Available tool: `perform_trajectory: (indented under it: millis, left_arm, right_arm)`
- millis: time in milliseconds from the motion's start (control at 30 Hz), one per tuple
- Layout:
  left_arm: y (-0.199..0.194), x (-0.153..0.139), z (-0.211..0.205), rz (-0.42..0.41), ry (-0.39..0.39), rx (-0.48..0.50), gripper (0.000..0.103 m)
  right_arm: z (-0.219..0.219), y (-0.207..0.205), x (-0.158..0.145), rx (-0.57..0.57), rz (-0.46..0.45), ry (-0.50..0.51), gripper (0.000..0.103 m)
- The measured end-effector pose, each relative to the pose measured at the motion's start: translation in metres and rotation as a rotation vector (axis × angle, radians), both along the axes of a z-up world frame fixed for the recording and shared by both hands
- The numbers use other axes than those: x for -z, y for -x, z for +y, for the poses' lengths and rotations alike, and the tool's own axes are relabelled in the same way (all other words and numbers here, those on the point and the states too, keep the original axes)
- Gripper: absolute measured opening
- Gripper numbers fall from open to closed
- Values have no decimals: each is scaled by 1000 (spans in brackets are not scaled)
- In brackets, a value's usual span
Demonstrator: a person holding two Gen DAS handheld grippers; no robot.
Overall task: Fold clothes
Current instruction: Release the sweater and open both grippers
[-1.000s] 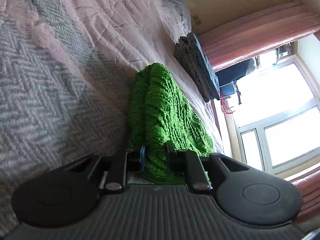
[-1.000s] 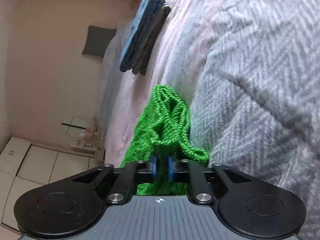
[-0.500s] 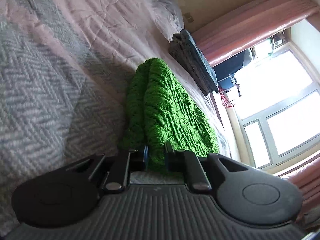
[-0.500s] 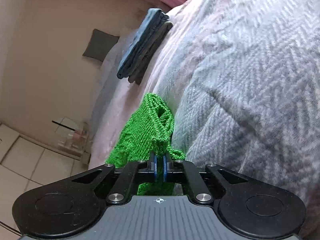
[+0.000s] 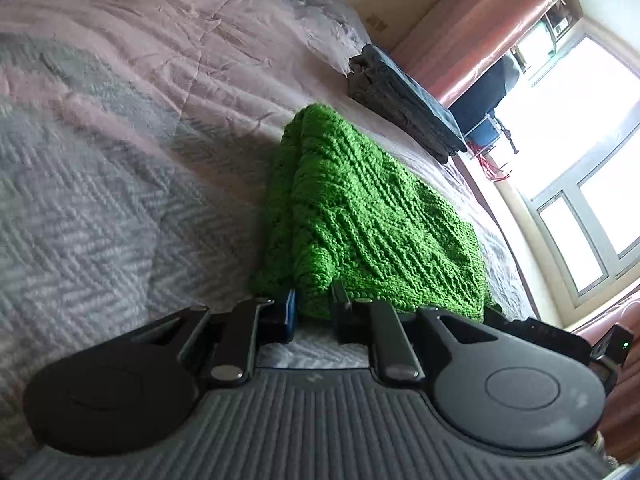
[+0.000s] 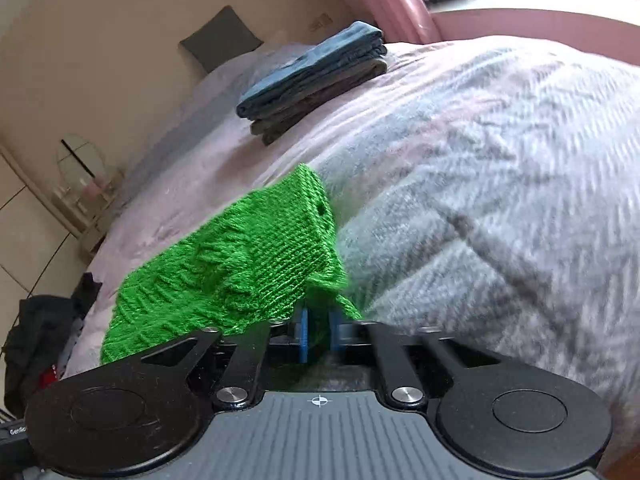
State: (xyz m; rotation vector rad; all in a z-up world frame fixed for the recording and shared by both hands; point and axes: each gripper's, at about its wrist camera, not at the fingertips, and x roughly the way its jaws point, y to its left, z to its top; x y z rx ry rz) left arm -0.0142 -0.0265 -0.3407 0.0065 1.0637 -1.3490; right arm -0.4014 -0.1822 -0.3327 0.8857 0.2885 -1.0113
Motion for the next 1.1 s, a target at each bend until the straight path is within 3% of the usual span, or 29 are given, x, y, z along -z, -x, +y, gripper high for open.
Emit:
perform_trajectory:
  millis: [167, 300, 367, 467, 567, 700, 1100]
  left_arm:
    - [-6, -43, 2, -93, 53, -12, 17]
    - [4, -62, -24, -134, 92, 30, 17]
    - [17, -54, -46, -165, 52, 72, 17]
    - [29, -36, -57, -225, -12, 71, 16]
    - [40, -19, -64, -284, -69, 63, 18]
    - [48, -5, -73, -331, -123, 53, 18]
    - [48, -5, -72, -333, -121, 55, 18]
  right_arm:
    - [5, -1, -38, -11, 69, 163, 57]
    - [9, -43, -52, -142, 176, 289, 57]
    - [11, -69, -41, -218, 249, 324, 57]
    - [14, -101, 0, -294, 440, 295, 57]
    - [18, -102, 23, -300, 487, 327, 57]
    - [10, -99, 25, -303, 458, 293, 57]
    - [10, -95, 16, -309, 449, 291, 57]
